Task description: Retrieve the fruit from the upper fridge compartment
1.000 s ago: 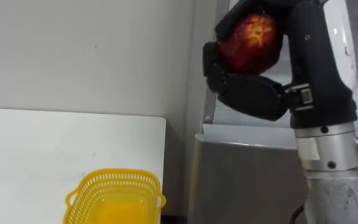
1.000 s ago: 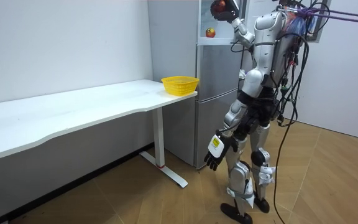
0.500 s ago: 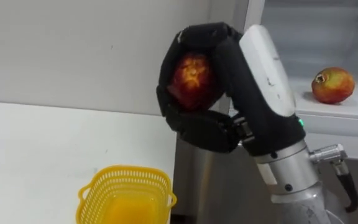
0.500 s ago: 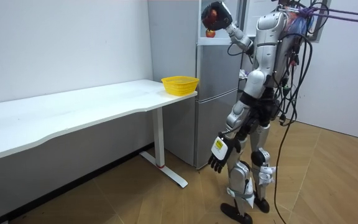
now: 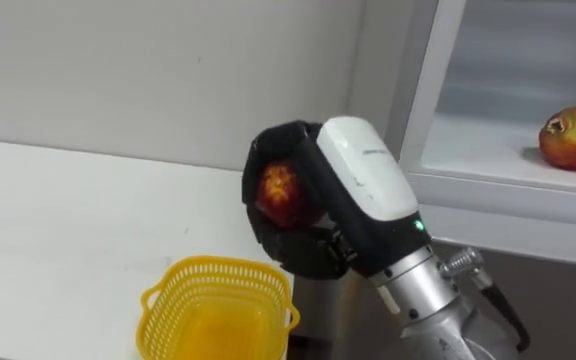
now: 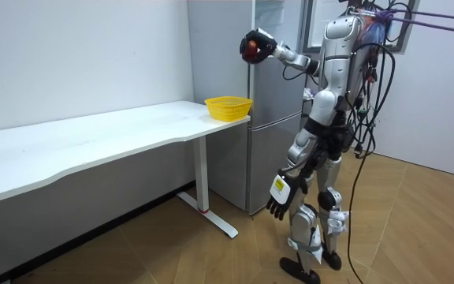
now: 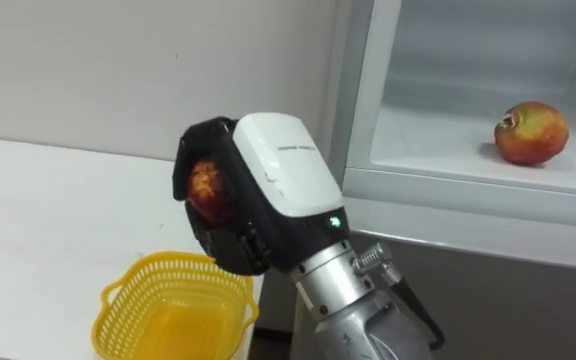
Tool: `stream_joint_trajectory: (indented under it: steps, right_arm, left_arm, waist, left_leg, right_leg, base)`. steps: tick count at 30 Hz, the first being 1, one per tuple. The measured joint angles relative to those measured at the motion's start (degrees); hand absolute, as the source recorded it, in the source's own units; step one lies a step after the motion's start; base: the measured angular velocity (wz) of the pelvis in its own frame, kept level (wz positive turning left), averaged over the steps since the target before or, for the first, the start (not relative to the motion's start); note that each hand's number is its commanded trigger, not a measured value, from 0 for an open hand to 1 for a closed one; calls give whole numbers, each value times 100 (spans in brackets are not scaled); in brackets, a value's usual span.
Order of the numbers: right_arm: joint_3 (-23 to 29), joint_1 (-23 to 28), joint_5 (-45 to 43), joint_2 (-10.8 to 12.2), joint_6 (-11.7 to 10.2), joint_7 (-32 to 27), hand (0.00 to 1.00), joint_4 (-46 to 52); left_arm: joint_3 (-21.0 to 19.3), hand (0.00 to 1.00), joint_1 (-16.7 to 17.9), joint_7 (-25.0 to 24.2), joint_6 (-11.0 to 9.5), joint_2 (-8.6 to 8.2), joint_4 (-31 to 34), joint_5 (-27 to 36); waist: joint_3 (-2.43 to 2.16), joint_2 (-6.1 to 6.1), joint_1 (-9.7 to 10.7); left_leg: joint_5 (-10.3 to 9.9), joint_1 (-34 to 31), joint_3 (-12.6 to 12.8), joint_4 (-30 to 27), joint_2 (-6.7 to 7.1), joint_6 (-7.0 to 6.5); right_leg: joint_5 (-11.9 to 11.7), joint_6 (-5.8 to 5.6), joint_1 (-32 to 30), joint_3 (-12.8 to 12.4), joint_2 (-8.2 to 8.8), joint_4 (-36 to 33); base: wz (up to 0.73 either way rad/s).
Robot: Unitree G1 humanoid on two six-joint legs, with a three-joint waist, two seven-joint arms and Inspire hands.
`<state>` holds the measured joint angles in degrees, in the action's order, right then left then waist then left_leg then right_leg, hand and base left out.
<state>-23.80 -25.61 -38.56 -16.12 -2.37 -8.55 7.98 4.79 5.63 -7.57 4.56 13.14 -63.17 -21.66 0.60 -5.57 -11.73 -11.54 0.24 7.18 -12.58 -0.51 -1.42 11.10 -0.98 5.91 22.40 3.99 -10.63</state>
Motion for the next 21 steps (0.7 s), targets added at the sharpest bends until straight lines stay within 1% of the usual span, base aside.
stream_joint_trajectory:
  steps: [4, 5, 7, 8, 13, 15, 21]
  right_arm:
    - [-3, 0, -212, 3, 6, 0, 100, -309]
    - [-8, 0, -257, 2, 22, -1, 100, -401]
    - [-48, 0, -258, 4, 93, -1, 100, -547]
    - [-138, 0, -308, 10, 143, 0, 100, -600]
    - [-455, 0, -478, 29, 158, 22, 100, -919]
    - [-514, 0, -474, 41, 203, 129, 100, -1015]
    - [-649, 0, -480, 40, 328, 346, 100, -1076]
  left_arm:
    - [1, 0, -2, -44, 5, 10, 8, -55]
    - [1, 0, -18, -47, 9, 11, 6, -59]
    - [11, 0, -70, -54, 12, 12, 5, -57]
    - [64, 0, -82, -54, 11, 19, 5, -56]
    - [113, 0, -108, -75, 7, 27, -6, -41]
    - [113, 0, -112, -82, 8, 32, -49, -41]
    - [117, 0, -127, -170, 19, 33, -99, -36]
  waist:
    - [6, -38, -58]
    - [7, -50, -78]
    - [4, -67, -147]
    - [3, -71, -176]
    - [14, -79, -290]
    - [59, -93, -308]
    - [86, -65, -293]
  left_leg:
    - [0, -22, -4, 30, -1, 0]
    - [0, -38, -21, 25, -1, 0]
    - [0, -60, -41, -19, 1, 1]
    - [1, -64, -60, -20, 8, 1]
    - [2, -57, -141, -42, 27, 0]
    - [2, -87, -188, -58, 34, 0]
    - [1, -171, -207, -92, 33, 0]
  right_leg:
    - [0, 0, -18, 78, 1, 2]
    - [0, 0, -19, 131, 2, 2]
    - [0, 0, -31, 146, 3, 2]
    - [0, 0, -36, 135, 5, 2]
    - [0, 0, -14, 126, 8, 8]
    - [0, 0, -12, 127, 8, 7]
    - [0, 0, -49, 139, 8, 8]
  base:
    - [0]
    - [5]
    - [7]
    - [3]
    - [9]
    - [10]
    - [2]
